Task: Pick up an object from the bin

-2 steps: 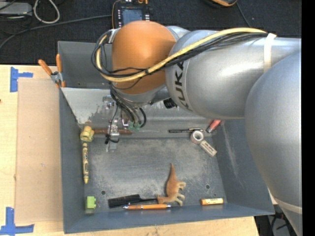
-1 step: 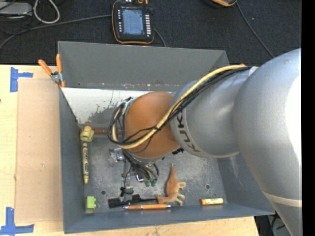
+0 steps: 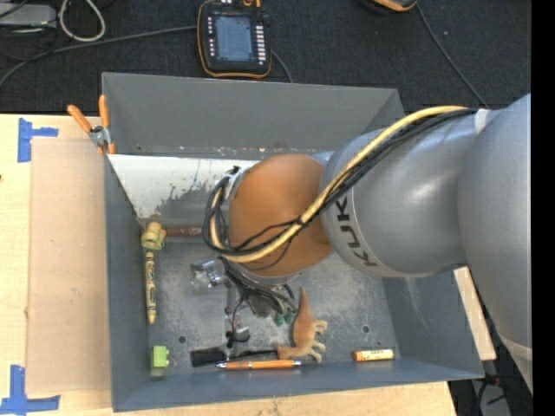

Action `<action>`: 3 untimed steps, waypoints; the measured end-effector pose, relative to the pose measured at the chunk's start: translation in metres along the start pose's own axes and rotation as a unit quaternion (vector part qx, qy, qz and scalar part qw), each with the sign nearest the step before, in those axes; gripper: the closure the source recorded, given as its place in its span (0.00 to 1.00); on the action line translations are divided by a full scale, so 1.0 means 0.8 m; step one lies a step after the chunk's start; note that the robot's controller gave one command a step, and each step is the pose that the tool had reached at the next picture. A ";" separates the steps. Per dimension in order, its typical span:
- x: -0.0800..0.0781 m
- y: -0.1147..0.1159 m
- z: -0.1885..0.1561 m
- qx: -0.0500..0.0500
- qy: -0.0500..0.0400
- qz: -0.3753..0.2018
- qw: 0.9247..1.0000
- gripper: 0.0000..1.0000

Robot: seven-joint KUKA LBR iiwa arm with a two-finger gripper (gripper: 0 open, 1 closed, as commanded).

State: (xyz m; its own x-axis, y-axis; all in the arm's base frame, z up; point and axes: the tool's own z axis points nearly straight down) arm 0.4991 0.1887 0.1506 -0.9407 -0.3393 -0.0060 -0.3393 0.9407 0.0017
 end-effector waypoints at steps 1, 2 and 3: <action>0.038 -0.001 0.059 0.001 0.007 0.042 0.999 0.00; 0.030 0.008 0.096 0.001 -0.011 -0.099 0.995 0.00; 0.062 -0.098 0.101 0.000 0.008 0.057 0.998 1.00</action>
Offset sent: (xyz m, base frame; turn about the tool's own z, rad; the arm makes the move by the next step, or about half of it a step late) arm -0.0302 -0.0032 -0.0806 -0.2014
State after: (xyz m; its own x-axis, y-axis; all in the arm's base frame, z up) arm 0.4798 0.0985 0.0691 -0.9730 -0.2307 0.0106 -0.2307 0.9730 0.0004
